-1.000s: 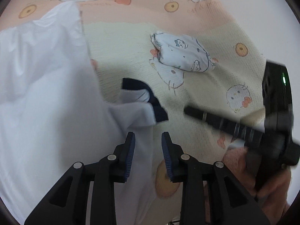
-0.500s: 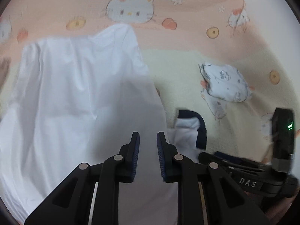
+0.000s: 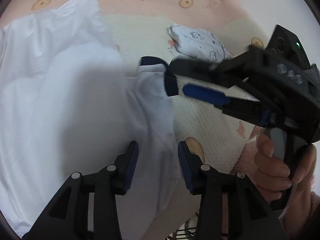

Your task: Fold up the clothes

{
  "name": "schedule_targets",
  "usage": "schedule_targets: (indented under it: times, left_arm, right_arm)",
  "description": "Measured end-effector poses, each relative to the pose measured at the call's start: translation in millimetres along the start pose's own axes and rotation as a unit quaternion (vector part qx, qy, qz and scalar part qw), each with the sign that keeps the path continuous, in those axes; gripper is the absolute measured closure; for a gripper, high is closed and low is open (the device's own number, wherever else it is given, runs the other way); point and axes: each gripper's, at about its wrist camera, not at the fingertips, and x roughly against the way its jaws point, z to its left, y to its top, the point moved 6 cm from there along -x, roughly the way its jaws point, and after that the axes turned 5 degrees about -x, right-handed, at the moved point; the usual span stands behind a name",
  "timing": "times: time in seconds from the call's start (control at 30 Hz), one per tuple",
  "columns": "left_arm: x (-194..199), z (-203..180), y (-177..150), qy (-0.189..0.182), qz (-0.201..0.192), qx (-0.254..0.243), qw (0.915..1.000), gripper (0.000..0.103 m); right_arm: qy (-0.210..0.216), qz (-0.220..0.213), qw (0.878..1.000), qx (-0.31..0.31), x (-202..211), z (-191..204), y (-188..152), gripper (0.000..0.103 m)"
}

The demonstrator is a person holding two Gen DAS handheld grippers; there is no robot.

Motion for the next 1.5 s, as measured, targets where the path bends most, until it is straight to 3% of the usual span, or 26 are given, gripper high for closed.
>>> schedule_targets:
  times: [0.03,0.07,0.1,0.27,0.37,0.43,0.57,0.73,0.77,0.83,0.87,0.9,1.0,1.13,1.17,1.2,1.23,1.5]
  left_arm:
    - [2,4,0,0.008,-0.001,0.004,1.0000,0.069]
    - [4,8,0,0.016,-0.001,0.007,0.9998,0.088]
    - [6,13,-1,0.024,-0.002,0.011,0.9996,0.095]
    - [16,33,-2,0.064,-0.005,0.029,0.9975,0.097]
    - [22,46,-2,0.088,-0.007,0.039,0.9953,0.097]
    - [26,52,-3,0.097,-0.008,0.043,0.9943,0.097]
    - [27,51,-10,0.058,-0.004,0.031,0.9978,0.096]
    - [33,39,-9,0.035,-0.018,0.018,0.9991,0.095]
    - [32,37,-6,0.037,-0.019,0.012,0.9991,0.089]
    - [34,34,2,0.054,-0.025,-0.003,0.9982,0.067]
    - [35,32,5,0.055,-0.031,-0.007,0.9980,0.060]
    - [35,30,9,0.049,-0.037,-0.010,0.9981,0.060]
    - [26,24,21,0.044,-0.032,-0.016,0.9984,0.060]
    - [-2,18,39,0.068,-0.021,-0.025,0.9972,0.060]
    - [-9,18,42,0.077,-0.015,-0.023,0.9966,0.065]
    - [-15,20,44,0.085,-0.010,-0.022,0.9961,0.085]
    - [-18,21,45,0.092,-0.009,-0.020,0.9955,0.092]
    - [23,49,48,0.074,-0.065,0.045,0.9941,0.098]
  right_arm:
    - [-0.029,0.000,1.000,0.000,0,-7,-1,0.050]
    - [-0.059,0.000,0.998,0.002,0,-15,-1,0.050]
    - [-0.089,0.000,0.996,0.008,5,-25,-1,0.050]
    - [-0.217,0.007,0.976,0.031,15,-55,-2,0.050]
    - [-0.219,0.021,0.974,0.063,8,-45,-8,0.050]
    - [-0.197,0.044,0.976,0.086,-3,-33,-17,0.047]
    - [-0.114,0.059,0.989,0.072,-16,-15,-23,0.043]
    - [-0.090,0.028,0.992,0.083,-24,-5,-10,0.045]
    - [-0.056,0.030,0.995,0.074,-23,-1,-5,0.048]
    - [0.014,0.035,0.997,0.061,-19,11,0,0.048]
    - [0.045,0.037,0.997,0.058,-15,18,0,0.048]
    - [0.054,0.037,0.996,0.065,-11,23,-2,0.048]
    - [0.017,0.023,0.995,0.091,-2,25,-2,0.048]
    - [-0.023,-0.010,0.999,0.039,4,3,17,0.048]
    - [-0.038,-0.019,0.999,0.026,8,-6,22,0.048]
    - [-0.054,-0.027,0.998,0.015,11,-15,25,0.048]
    - [-0.071,-0.028,0.997,0.012,12,-22,27,0.048]
    - [-0.163,0.025,0.986,0.010,-10,-46,22,0.049]
